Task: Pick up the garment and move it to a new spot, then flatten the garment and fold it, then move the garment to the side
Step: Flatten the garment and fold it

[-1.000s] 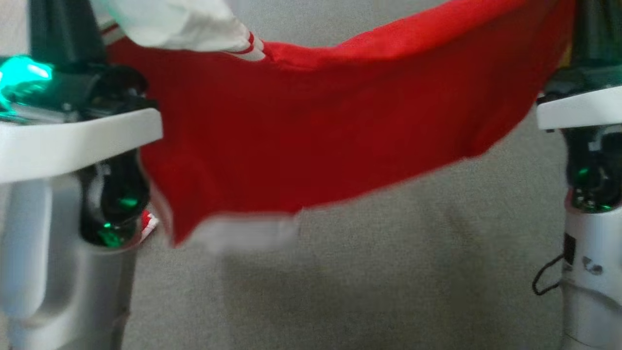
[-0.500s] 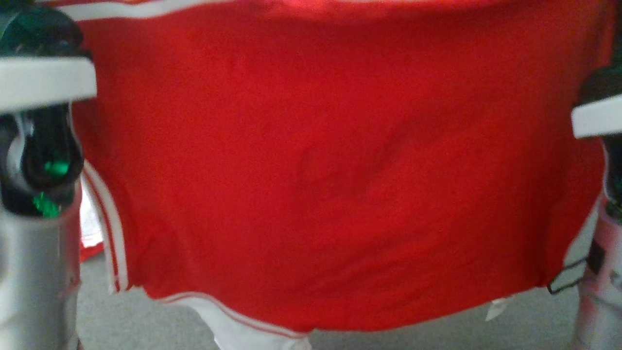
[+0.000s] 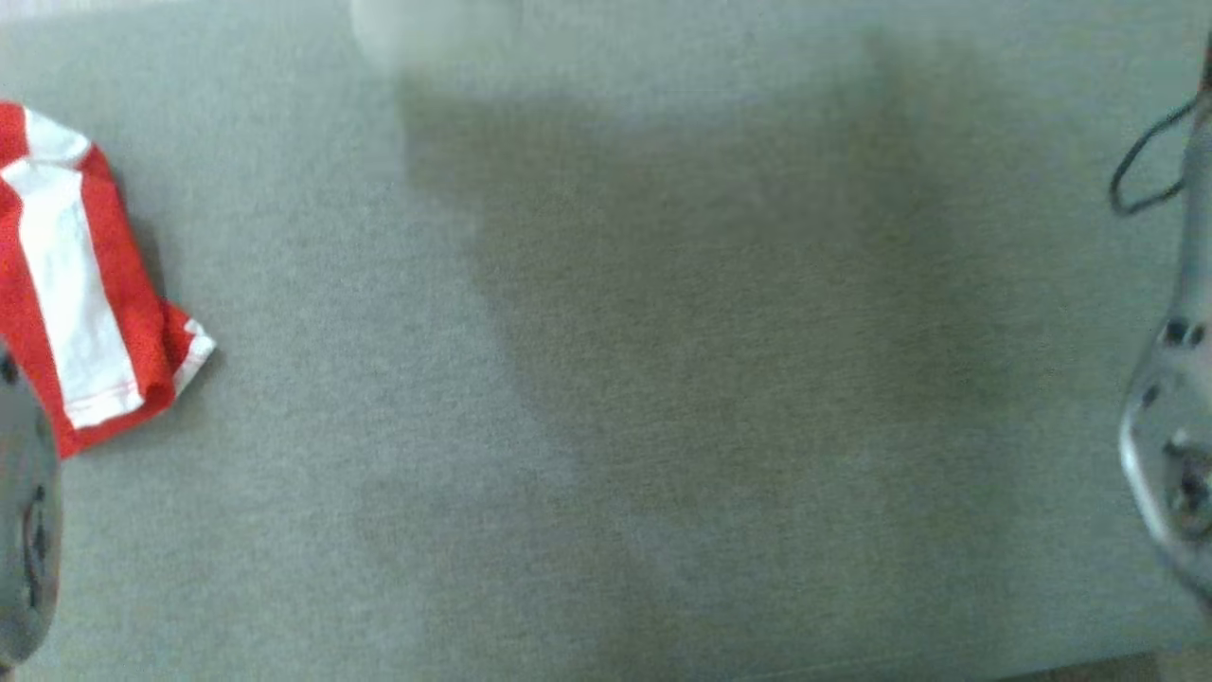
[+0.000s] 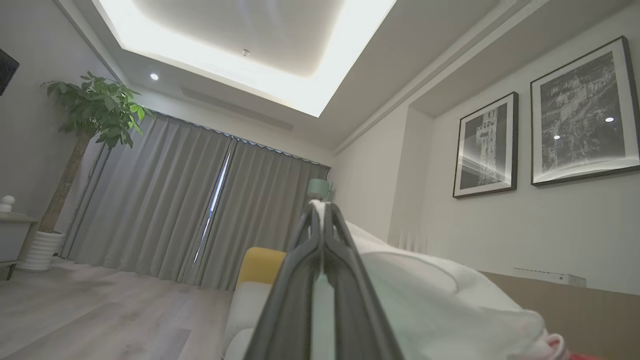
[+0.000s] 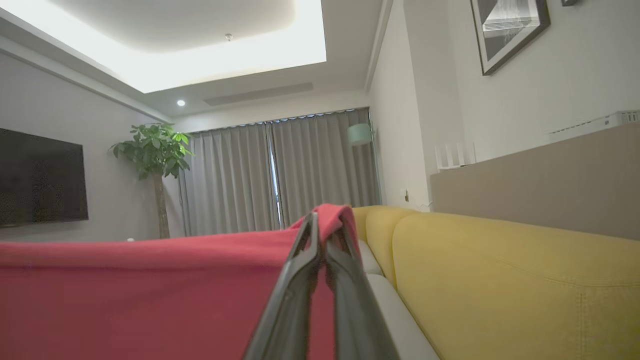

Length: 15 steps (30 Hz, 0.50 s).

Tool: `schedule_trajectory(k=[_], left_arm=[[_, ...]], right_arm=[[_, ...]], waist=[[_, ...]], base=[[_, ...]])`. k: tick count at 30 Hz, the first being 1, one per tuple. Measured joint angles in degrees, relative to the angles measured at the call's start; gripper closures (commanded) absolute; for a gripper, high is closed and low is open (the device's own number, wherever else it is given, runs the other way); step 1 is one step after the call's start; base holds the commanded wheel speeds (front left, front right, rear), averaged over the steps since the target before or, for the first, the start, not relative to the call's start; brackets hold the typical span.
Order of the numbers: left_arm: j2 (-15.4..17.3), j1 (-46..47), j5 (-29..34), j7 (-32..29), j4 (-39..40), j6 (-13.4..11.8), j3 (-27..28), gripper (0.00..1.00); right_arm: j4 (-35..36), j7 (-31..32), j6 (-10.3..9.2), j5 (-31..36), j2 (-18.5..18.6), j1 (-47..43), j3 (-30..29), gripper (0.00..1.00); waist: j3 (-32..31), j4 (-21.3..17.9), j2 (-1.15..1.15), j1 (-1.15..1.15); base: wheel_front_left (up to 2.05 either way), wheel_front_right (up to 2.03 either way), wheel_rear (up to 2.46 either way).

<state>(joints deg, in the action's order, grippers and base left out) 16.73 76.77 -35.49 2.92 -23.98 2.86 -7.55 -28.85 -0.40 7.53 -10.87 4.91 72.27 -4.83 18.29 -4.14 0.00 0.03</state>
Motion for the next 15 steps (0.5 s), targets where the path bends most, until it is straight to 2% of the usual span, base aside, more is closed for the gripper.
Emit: schedule_trajectory(k=[4,8,15], left_arm=[[-2.2,3.2,0.3,4.5,-6.8,1.9,-0.9,1.00],[-3.6,1.8,0.5,7.3,-11.9,3.1,-2.8,1.00],[-5.8,-12.2,0.1,9.6,-17.7,4.2,-8.2,1.00]], right_arm=[[-9.5,-7.7,0.00,0.9,1.7,4.9,0.0,1.00],[-17.9,-11.3,0.00,0.3,2.7,4.1,0.7,1.00],[-30.2,-12.2,0.00,-1.0,4.6,-5.7,2.4,1.00]], waist=[[2.2,1.8,0.00,-0.01],[3.2,3.7,0.00,-0.02],[3.0,5.7,0.00,-0.02]], base=[[0.00,0.00,0.00],[0.00,0.00,0.00],[0.00,0.00,0.00]])
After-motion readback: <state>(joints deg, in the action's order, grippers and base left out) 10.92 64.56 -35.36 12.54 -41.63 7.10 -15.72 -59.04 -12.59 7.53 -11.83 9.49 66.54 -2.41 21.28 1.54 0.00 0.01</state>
